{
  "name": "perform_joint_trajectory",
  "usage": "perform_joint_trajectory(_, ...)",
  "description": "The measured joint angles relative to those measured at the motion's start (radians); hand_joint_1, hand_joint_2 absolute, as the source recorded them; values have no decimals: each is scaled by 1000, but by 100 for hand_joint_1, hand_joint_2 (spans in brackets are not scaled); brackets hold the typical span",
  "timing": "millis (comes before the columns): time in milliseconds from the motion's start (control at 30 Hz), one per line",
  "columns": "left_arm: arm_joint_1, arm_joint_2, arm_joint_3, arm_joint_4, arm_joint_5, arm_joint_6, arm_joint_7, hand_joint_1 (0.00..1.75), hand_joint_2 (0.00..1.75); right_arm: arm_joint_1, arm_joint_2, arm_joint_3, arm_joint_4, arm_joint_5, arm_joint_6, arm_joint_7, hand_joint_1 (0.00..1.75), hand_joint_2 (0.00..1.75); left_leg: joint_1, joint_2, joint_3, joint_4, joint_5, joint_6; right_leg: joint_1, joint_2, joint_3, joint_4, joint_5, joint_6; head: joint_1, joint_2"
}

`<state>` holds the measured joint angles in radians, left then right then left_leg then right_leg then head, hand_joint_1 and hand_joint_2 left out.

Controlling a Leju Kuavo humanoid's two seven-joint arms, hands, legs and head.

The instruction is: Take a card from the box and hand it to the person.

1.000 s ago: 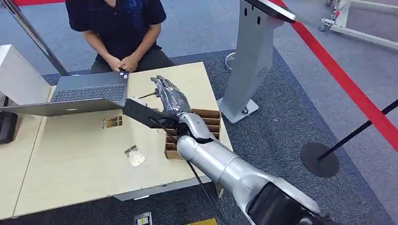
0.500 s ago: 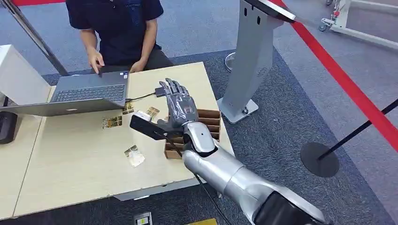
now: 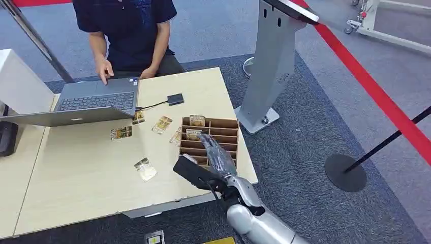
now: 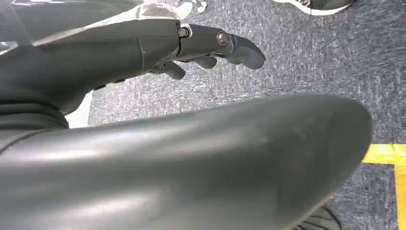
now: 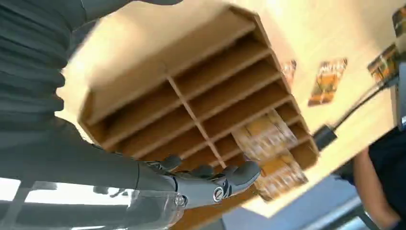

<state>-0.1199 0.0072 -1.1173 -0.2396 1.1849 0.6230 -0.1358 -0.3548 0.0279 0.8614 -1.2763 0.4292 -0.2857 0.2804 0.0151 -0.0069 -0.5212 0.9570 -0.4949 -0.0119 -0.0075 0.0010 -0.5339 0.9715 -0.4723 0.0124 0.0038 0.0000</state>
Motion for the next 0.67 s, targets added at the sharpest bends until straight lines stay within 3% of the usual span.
perform_joint_trajectory(233,-1,0,1,0,-11,-5,-6,0,0,83,-77,-32,-124,-25,-19,10,0,175,0,1,0,0,0,0,0,0,0,0,0,0,0,0)
perform_joint_trajectory(667,-2,0,2,0,-10,-6,3,0,0,86,-102,-42,-173,-23,-19,-13,0,175,0,0,0,0,0,0,0,0,1,0,0,0,0,0)
